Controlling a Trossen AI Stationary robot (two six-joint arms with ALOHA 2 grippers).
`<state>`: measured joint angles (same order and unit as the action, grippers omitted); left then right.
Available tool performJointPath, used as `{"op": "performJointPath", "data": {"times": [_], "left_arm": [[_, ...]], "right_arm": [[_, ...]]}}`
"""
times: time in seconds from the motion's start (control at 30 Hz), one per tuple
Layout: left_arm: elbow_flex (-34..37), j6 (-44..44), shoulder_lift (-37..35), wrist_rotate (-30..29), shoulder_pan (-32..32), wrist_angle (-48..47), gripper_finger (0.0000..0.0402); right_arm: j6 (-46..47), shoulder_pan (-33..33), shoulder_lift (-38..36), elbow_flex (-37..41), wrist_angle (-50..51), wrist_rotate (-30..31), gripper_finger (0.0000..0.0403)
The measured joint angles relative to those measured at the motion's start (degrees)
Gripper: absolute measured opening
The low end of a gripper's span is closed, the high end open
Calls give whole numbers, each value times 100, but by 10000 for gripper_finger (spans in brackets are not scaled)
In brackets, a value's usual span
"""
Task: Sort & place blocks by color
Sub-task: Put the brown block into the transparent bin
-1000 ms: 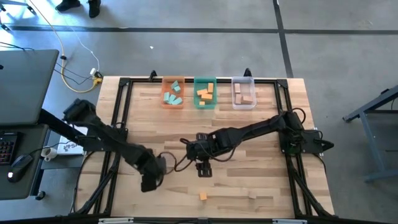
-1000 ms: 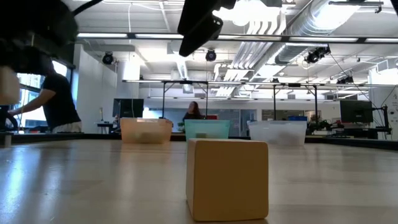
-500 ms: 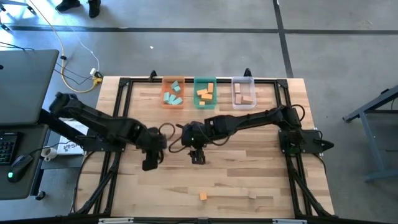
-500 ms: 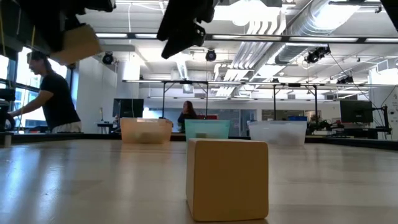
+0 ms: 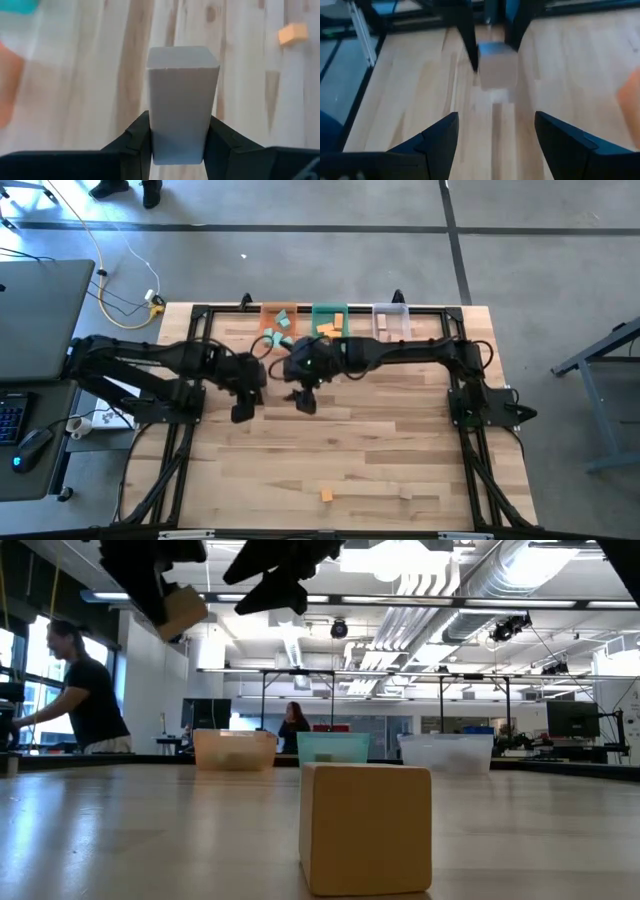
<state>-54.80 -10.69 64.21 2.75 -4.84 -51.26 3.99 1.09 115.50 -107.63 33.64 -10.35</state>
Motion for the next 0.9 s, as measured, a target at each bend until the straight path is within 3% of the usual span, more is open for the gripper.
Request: {"op": "performJointPath", "data": {"times": [0.33, 0.9], "left_arm": [[-1, 734, 17, 233, -790, 552, 99], [-1, 1543, 17, 713, -1313, 1397, 99]], "right_arm": [[-65, 372, -94, 0, -887, -385, 248], [-149, 504, -94, 0, -909, -367, 248]]}}
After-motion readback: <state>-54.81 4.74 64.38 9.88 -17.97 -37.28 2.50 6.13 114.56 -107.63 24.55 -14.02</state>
